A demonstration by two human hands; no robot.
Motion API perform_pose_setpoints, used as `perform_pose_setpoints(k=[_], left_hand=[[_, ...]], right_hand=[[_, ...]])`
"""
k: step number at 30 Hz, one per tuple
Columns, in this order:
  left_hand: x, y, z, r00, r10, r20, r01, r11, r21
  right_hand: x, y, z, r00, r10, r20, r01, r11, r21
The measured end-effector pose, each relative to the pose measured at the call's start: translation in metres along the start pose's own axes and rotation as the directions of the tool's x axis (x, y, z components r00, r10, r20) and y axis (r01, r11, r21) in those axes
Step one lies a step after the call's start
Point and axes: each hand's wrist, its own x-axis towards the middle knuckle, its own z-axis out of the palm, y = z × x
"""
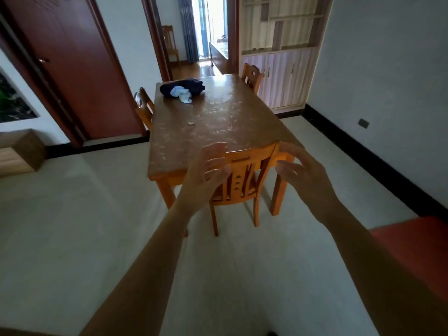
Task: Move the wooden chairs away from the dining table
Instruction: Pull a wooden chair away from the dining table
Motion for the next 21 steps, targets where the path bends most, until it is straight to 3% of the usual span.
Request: perform_pose_setpoints(k=[5, 10, 14, 17, 19, 21], left_hand=[[0.07, -0.042, 0.008, 0.999, -0.044, -0.025, 0.047, 0.984, 0.173], [0.13, -0.091, 0.011, 0.989, -0.143, -0.036, 0.148, 0.969, 0.198], [0.181, -0.153, 0.006, 0.982, -0.188, 0.01, 0.177, 0.938, 0.298], [0.223, -0.206, 0.001, 0.951, -0.279, 0.133, 0.14, 0.772, 0.62], [0.246, -0.239, 0.002, 0.889, -0.416, 0.192, 0.109, 0.599, 0.794], [0.266, -0.268, 0.007, 0.824, -0.52, 0.224, 0.101, 0.524, 0.846]], right_hand=[[0.093, 0.024, -0.013, 0.994, -0.011, 0.112, 0.017, 0.999, -0.051], [0.172, 0.061, -0.008, 0.984, -0.049, 0.169, 0.057, 0.997, -0.044], [0.243, 0.105, 0.003, 0.971, -0.016, 0.237, 0.051, 0.989, -0.142], [0.297, 0.143, 0.013, 0.958, -0.021, 0.287, 0.127, 0.926, -0.355], [0.328, 0.17, 0.019, 0.924, 0.0, 0.383, 0.23, 0.801, -0.553], [0.355, 0.196, 0.021, 0.893, 0.081, 0.442, 0.283, 0.664, -0.692]])
